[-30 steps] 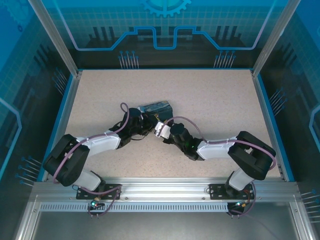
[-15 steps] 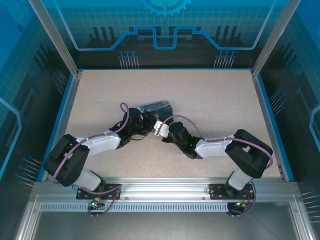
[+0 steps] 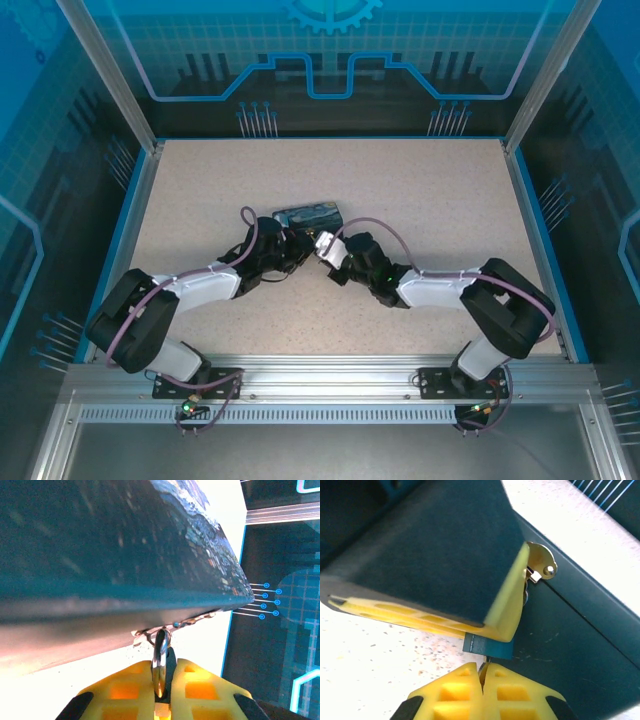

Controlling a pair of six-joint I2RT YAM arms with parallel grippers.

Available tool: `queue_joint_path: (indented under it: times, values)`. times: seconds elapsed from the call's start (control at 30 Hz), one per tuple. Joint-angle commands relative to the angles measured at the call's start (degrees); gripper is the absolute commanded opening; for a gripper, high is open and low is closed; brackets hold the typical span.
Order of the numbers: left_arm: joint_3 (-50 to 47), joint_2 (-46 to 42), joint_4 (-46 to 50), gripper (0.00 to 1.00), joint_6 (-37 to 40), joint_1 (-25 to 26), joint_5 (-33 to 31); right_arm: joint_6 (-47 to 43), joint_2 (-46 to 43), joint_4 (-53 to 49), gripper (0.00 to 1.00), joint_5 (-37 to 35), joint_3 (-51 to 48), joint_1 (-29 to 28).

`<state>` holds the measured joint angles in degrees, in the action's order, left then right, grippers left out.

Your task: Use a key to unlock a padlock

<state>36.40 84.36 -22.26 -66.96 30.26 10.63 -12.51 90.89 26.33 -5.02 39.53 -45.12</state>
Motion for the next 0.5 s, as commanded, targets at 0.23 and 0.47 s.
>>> queue_joint_path:
  times: [0.23,0.47]
  values:
    - [-2.1,-0.7,-3.4,0.00,2.0,-0.2,0.3,23.7,1.4,4.0,0.00,26.3,0.2,6.4]
    - [-2.6,-0.6,-3.2,0.00,2.3,-0.2,-0.6,23.8,1.8,2.4,0.03,28.5,-0.1,7.9]
